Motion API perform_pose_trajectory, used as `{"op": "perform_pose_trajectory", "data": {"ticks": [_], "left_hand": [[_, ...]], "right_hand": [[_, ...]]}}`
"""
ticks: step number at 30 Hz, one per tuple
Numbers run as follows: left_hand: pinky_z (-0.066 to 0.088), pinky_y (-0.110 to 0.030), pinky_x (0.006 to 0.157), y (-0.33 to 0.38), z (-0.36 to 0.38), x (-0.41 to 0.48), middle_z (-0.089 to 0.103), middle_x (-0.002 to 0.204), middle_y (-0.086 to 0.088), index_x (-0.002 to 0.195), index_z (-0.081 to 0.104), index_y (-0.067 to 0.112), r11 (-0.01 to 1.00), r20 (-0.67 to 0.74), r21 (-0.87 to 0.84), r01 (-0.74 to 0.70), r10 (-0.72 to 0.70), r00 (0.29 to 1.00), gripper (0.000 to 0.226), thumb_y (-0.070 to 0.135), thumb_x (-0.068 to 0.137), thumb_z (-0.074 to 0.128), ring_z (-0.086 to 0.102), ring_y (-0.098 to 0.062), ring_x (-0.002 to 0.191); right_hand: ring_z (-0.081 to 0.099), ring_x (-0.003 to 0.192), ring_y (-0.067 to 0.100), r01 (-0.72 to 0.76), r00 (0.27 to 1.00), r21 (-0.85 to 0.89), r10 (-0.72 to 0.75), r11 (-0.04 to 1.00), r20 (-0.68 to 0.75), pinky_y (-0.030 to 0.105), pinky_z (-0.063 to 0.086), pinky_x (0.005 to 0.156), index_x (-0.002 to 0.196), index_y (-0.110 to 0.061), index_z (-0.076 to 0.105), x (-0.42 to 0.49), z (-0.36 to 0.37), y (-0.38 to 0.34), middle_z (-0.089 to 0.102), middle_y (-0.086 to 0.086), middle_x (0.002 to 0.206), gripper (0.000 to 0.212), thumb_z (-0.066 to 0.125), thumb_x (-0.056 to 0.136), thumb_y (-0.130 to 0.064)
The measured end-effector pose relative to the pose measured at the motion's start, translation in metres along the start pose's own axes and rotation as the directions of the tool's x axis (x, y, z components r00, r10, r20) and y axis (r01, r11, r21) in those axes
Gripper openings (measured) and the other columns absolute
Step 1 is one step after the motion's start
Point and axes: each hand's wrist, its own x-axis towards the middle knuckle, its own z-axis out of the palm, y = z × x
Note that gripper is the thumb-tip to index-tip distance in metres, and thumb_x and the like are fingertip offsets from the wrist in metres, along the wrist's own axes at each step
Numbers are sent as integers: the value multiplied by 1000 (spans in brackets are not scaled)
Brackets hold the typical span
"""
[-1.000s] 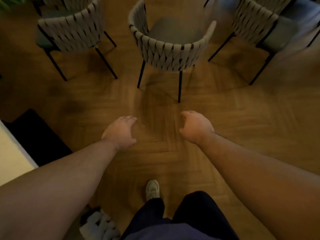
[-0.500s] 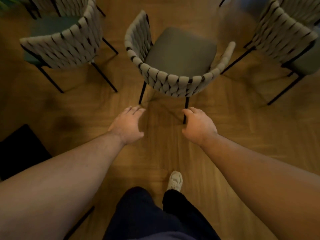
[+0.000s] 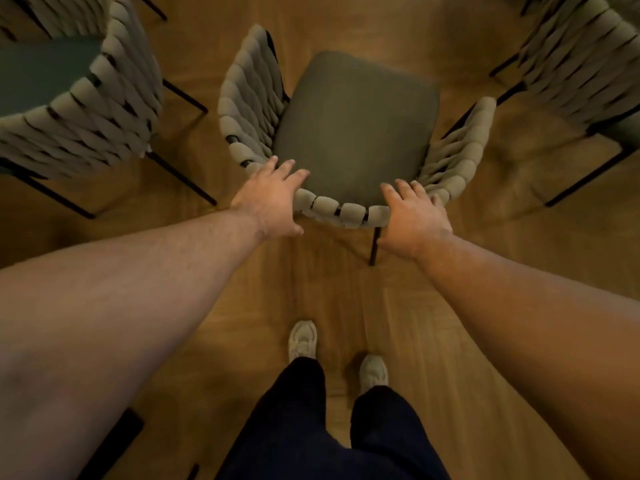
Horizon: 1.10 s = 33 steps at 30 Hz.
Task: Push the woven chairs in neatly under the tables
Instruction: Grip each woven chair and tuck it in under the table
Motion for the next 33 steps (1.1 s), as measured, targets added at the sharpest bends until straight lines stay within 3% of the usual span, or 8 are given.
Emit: {"op": "perform_pose_trajectory", "data": {"ticks": [3, 6, 8, 11, 14, 16, 24, 33], "left_hand": [[12, -51, 133, -6, 2, 33, 18, 176, -6, 169, 13, 27, 993, 60, 116, -14, 7, 998, 122, 60, 78, 87, 9, -34, 163], [14, -49, 132, -7, 12, 59, 46, 163, -9, 170, 6, 27, 993, 174, 122, -9, -13, 985, 126, 54, 78, 89, 35, -33, 155], [20, -49, 131, -5, 19, 73, 59, 150, -9, 169, 11, 29, 985, 214, 171, -23, -15, 977, 120, 52, 79, 88, 48, -34, 146], [42, -53, 116, -9, 33, 89, 62, 138, -2, 153, 46, 37, 954, 151, 280, -112, 71, 986, 74, 47, 85, 76, 58, -31, 129], [57, -46, 86, -11, 34, 92, 68, 105, 7, 119, 66, 46, 957, 130, 275, -93, 59, 990, 32, 45, 87, 67, 67, -23, 101], [57, -41, 76, -7, 32, 89, 65, 88, 9, 111, 69, 43, 965, 151, 251, -75, 37, 988, 24, 40, 88, 70, 66, -21, 88], [48, -38, 71, 8, 42, 36, 64, 88, 7, 106, 68, 38, 980, 201, 197, -41, 1, 980, 17, 28, 92, 66, 63, -21, 86], [46, -37, 72, 18, 87, -73, 65, 95, 6, 107, 68, 36, 990, 262, 129, 60, -93, 961, 14, 31, 94, 65, 56, -20, 85]], "right_hand": [[3, 166, 31, -15, 998, -32, 16, 999, 54, 62, 11, 132, 172, -28, 6, 29, 3, 2, 8, 6, 180, 108, 78, 94, -44], [0, 166, 33, -6, 992, -84, 17, 996, 128, 66, 8, 131, 172, -32, 4, 53, 15, 3, 3, 6, 180, 118, 84, 87, -46], [13, 164, 35, 15, 987, -130, 6, 991, 160, 65, 12, 129, 170, -34, 17, 62, 24, 5, 20, 5, 177, 111, 85, 85, -51], [62, 117, 28, 64, 997, -157, -57, 986, 54, 52, 48, 108, 139, -38, 58, 70, 33, 8, 68, -3, 116, 48, 74, 94, -44], [59, 78, 20, 79, 997, -194, -76, 978, 27, 40, 48, 74, 118, -38, 63, 73, 31, 7, 59, -7, 82, 23, 70, 96, -35], [56, 73, 19, 91, 996, -194, -85, 977, 36, 38, 45, 71, 112, -37, 65, 73, 32, 7, 59, -8, 80, 19, 71, 94, -35], [61, 83, 16, 195, 962, -184, -151, 963, 226, 37, 55, 74, 116, -39, 65, 45, 34, 5, 64, -9, 90, 32, 74, 88, -52], [69, 95, 23, 389, 882, -164, -315, 907, 351, 43, 62, 84, 135, -42, 61, -24, 75, -14, 69, -6, 103, 45, 68, 91, -37]]}}
